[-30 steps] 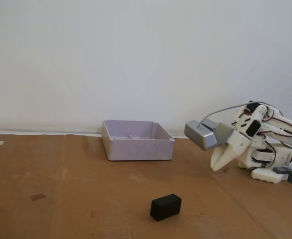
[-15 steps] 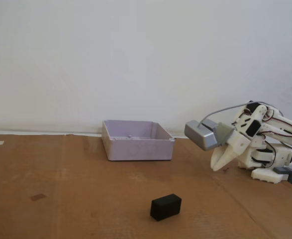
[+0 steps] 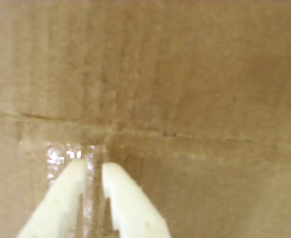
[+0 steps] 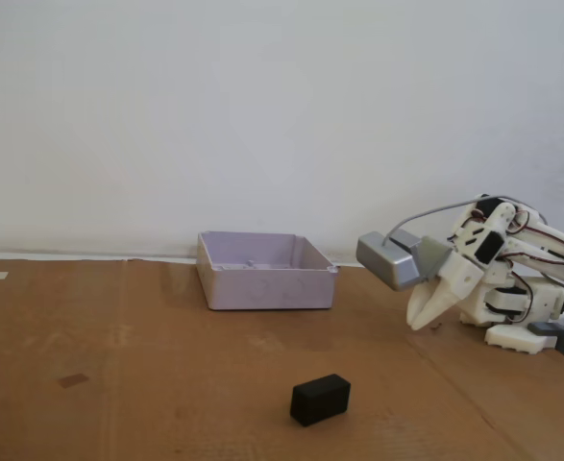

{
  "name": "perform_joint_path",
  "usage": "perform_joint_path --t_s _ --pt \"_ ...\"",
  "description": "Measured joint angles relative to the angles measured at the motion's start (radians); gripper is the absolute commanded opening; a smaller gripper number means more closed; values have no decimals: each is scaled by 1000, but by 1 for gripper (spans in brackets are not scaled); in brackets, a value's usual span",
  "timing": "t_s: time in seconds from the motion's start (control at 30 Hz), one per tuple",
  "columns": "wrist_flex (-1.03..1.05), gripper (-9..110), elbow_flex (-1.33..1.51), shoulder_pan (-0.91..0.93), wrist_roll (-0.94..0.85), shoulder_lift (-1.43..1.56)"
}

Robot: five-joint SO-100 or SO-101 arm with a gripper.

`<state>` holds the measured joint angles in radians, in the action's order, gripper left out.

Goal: Grasp a block and put it in the box.

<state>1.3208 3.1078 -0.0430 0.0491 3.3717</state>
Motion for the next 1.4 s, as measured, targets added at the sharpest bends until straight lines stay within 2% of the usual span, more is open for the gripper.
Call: perform_joint_path --t_s 0.53,0.8,1.4 --pt "-156 3 -8 -2 2 -2" --pt "-160 3 -25 -2 9 -137" --pt "-160 3 -393 -2 3 -525"
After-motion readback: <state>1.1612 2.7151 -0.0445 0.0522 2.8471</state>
